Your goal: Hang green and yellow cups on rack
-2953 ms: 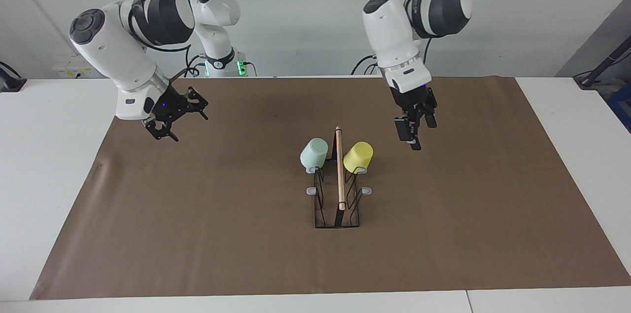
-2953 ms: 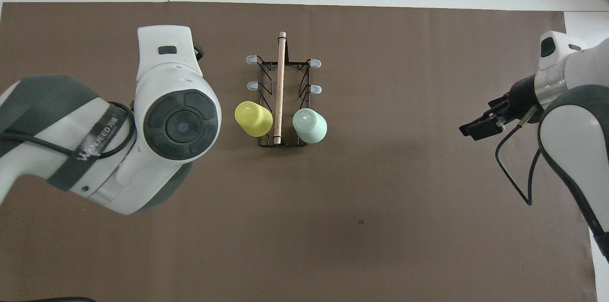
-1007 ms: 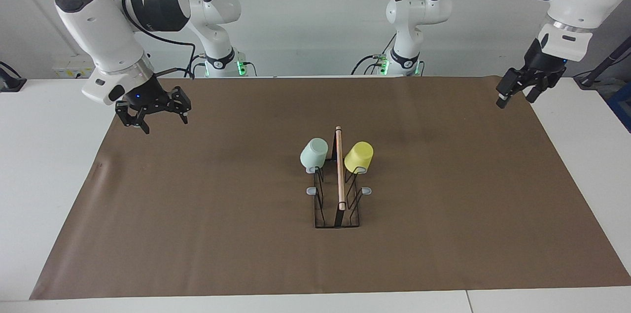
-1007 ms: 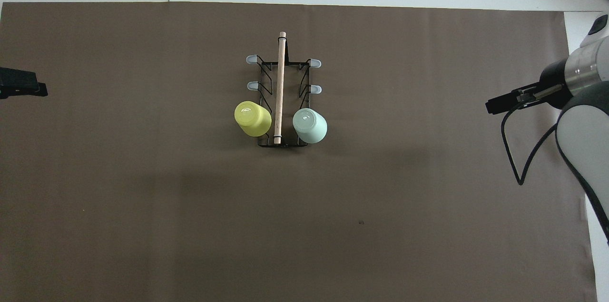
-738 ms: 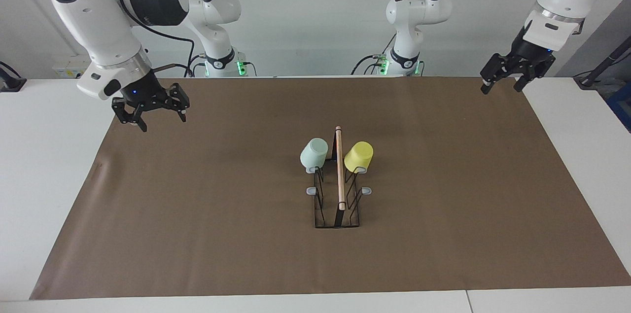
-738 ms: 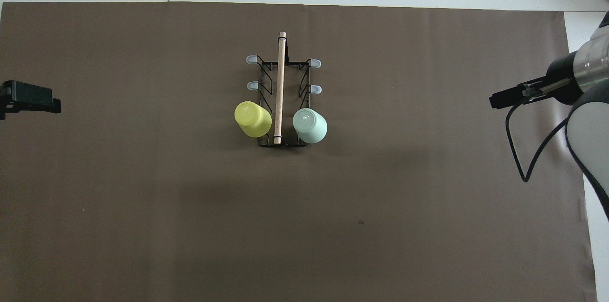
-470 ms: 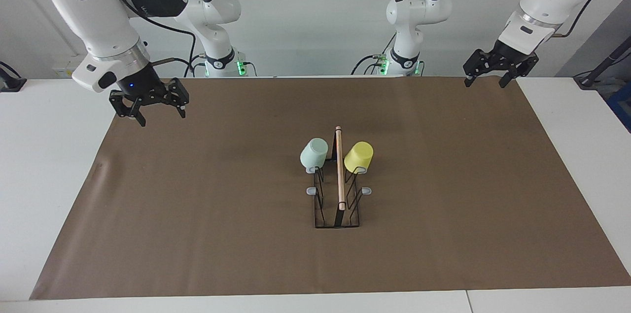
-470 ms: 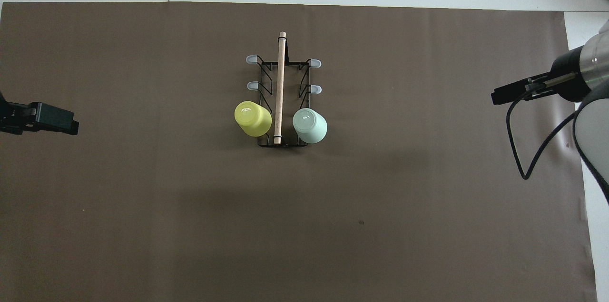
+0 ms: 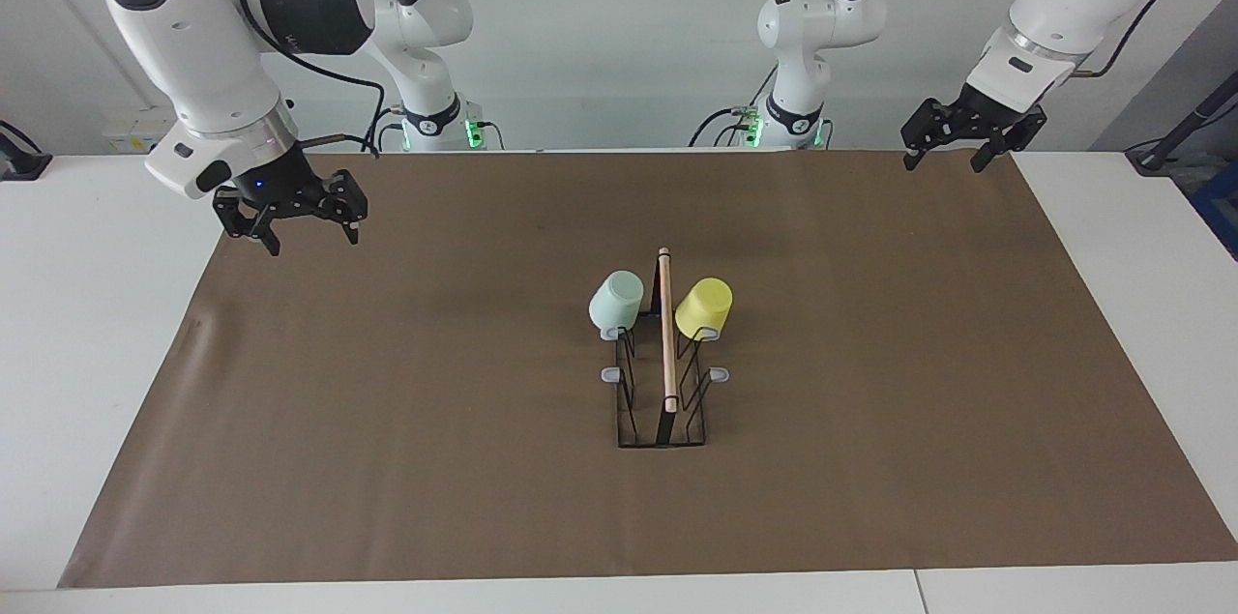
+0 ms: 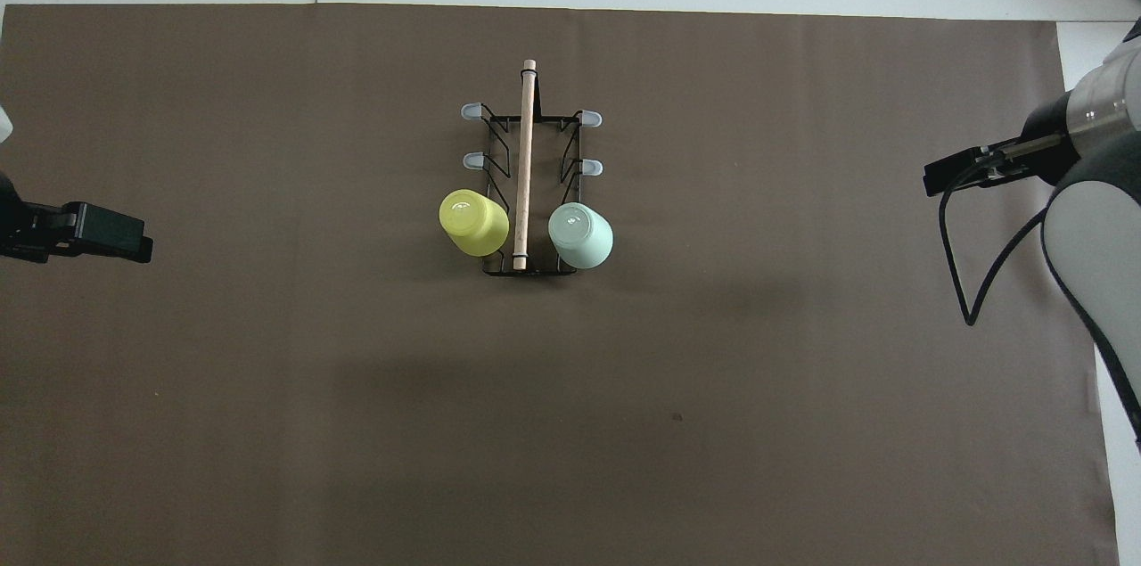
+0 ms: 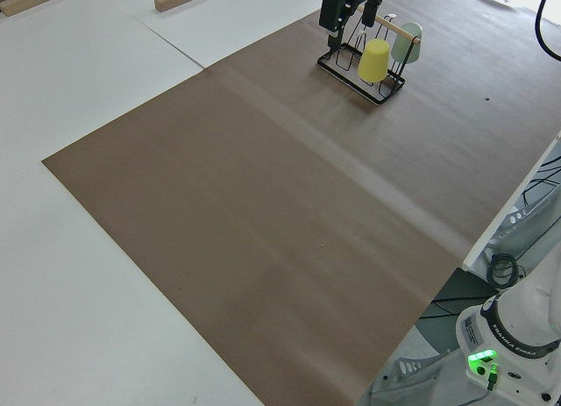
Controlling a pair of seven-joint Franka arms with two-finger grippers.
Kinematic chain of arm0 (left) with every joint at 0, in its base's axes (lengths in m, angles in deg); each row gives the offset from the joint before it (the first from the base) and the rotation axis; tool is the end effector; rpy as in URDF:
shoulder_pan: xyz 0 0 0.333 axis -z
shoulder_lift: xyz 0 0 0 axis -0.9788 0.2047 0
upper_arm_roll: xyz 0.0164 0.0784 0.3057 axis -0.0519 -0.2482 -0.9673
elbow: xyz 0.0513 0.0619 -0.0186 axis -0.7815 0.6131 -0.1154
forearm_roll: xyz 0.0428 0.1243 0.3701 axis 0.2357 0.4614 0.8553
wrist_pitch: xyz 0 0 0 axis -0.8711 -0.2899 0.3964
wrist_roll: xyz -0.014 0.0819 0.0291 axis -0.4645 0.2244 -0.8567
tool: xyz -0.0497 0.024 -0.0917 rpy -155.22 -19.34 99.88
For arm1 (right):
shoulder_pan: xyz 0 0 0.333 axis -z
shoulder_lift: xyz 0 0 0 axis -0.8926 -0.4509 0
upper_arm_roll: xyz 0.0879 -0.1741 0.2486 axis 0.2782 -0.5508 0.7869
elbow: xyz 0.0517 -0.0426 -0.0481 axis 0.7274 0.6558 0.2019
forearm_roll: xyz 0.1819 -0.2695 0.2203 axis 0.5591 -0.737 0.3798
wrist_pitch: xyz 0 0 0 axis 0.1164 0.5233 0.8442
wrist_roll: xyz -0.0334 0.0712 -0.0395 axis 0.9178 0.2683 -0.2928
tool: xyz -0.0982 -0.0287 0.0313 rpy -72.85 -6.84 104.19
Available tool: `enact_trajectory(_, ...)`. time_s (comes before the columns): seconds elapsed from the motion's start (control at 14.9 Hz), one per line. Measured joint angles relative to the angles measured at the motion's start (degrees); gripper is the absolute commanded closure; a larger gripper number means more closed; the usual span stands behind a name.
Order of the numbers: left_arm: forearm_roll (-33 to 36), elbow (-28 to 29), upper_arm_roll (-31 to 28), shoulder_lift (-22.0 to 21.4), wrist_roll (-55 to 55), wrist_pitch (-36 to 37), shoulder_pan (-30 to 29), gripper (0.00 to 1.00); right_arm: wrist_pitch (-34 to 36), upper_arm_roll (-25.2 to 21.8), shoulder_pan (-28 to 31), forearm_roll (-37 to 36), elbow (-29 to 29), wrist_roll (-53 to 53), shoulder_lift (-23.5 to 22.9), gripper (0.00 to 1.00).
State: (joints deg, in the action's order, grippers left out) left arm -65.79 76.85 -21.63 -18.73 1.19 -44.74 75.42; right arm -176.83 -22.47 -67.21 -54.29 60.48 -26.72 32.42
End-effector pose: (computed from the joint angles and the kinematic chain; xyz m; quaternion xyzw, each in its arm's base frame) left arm 0.5256 -0.0321 0.6234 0.9988 -0.0326 -0.0277 0.0225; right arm 0.5957 0.0065 0.5716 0.9966 0.0805 0.0150 0.0129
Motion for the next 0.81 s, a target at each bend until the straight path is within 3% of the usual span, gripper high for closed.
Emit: enact_trajectory(0.81, 0.7, -2.8, 0.2, 0.0, -0.1, 2.7, 0.0, 0.0, -0.2, 0.3, -0.1, -0.1, 0.0, -2.5, 0.0, 0.0)
